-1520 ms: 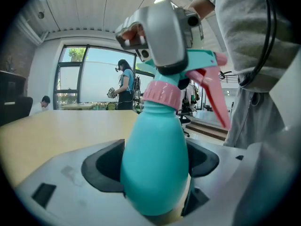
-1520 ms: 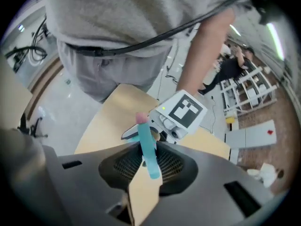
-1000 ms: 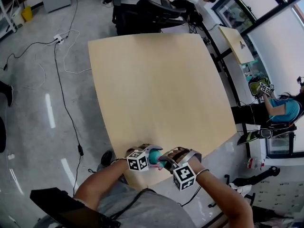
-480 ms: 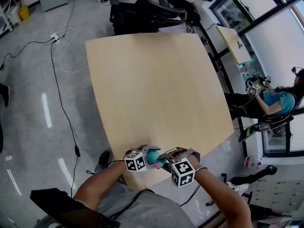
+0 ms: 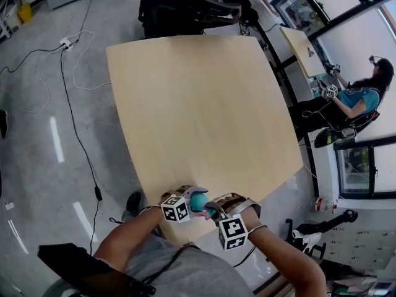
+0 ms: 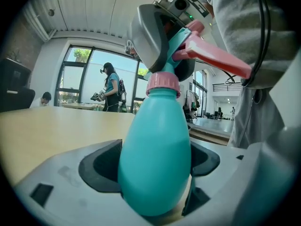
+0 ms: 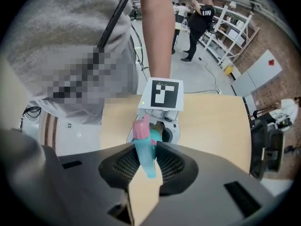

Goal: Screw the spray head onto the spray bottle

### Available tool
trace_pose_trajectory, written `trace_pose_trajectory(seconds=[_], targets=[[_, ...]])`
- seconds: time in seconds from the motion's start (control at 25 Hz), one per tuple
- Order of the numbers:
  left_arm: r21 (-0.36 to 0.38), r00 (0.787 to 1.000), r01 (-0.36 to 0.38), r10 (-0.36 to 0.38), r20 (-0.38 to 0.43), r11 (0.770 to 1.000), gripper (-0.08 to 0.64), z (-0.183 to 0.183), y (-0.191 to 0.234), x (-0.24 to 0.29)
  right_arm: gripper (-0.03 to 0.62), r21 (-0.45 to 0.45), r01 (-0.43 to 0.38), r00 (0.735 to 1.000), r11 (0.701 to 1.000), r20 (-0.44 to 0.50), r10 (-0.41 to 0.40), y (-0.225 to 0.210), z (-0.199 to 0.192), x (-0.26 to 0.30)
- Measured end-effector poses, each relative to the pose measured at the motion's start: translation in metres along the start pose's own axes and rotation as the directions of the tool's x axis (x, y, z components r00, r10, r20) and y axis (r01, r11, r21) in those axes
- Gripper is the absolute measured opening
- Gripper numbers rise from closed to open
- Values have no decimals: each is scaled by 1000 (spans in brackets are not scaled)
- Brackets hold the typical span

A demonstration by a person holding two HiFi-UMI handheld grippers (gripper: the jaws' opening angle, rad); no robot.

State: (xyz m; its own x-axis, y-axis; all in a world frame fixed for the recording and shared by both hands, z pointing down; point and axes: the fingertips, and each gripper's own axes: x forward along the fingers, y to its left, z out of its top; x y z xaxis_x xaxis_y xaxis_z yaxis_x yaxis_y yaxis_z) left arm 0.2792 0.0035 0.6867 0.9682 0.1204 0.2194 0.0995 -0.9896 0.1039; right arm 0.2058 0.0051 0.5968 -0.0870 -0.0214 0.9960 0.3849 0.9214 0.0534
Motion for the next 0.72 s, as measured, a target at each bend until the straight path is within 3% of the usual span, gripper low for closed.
trace_pose_trajectory(seconds=[0.12, 0.32, 0.52, 0.56, 0.64, 0.72], targets=[[0, 1000, 4, -4, -3, 1000, 379, 1, -1, 0, 94, 16, 18, 1000, 1000, -2, -18, 1, 1, -1], [-2, 1000, -4, 4, -1, 1000, 379, 1, 0, -1, 94, 123, 6, 999, 992, -34, -2, 1, 3, 0], [-5, 1000, -5, 5, -2, 1000, 379, 1, 2, -1, 95, 51, 67, 996, 996, -70, -63, 0, 1, 1], [-6, 1000, -3, 3, -2, 1000, 379, 0, 2, -1, 107, 39, 65, 996, 997, -58, -62, 1, 0, 0], [-8, 1000, -2, 1, -3, 1000, 379, -1, 1, -2, 208, 25, 51, 998, 998, -34, -51, 1, -2, -3], [-8, 1000, -1, 1, -3, 1000, 379, -1, 1, -3, 229, -1, 35, 999, 999, -26, -35, 2, -5, -6]])
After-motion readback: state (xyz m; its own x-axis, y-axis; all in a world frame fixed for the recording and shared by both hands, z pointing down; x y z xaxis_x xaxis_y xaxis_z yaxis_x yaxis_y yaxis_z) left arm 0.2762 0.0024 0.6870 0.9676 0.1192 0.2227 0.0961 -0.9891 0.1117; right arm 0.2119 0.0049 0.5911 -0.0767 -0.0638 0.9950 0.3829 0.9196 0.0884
